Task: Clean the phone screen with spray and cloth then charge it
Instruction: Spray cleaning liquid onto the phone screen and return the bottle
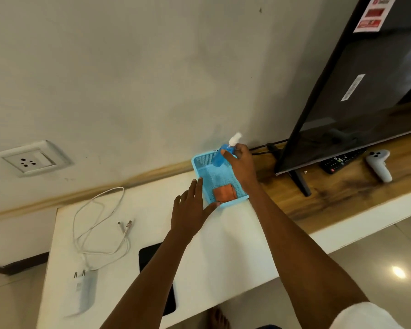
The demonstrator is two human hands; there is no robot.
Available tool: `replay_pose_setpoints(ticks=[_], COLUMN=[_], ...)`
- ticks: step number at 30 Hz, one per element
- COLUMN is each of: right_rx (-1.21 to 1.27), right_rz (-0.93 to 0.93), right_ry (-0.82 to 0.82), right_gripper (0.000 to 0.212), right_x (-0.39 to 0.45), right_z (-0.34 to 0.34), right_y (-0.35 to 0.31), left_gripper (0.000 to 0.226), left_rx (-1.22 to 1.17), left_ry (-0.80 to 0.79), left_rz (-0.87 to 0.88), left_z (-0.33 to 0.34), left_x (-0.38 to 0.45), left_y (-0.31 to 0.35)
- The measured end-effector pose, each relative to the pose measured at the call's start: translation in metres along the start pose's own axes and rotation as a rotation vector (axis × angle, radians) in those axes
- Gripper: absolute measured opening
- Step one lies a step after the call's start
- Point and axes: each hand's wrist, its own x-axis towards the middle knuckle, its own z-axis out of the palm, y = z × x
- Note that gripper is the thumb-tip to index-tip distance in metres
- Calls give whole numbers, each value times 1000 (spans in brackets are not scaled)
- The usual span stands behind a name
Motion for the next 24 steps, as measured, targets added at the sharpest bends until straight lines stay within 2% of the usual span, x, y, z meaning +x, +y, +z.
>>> replay_pose_setpoints(ticks=[5, 8, 11, 15, 17, 22, 24], right_rx=[355, 386, 278, 55, -52, -362, -411], right_rz=[44, 90, 72, 79, 45, -110, -171], right_ry=[-55, -66, -143, -288, -328, -418, -432], right_gripper=[31, 25, 27, 30, 34, 45, 42], right_x=[-72, -129, -186, -251, -278, -326, -337], right_z=[-8, -5, -4, -7, -10, -17, -17], right_y=[-18, -16, -4, 12, 18, 23, 23], left_gripper=[70, 52, 35, 25, 24, 34, 31], left_rx=[-128, -245, -395, -514, -499, -384, -366], left_ry=[138, 215, 284, 270, 233, 90, 49], left_rz=[-48, -45, -58, -110, -104, 48, 76], left_z=[-18, -27, -38, -66, -76, -89, -91], left_x=[-49, -90, -130, -179, -200, -246, -254], left_y=[-2, -10, -15, -18, -21, -20, -14])
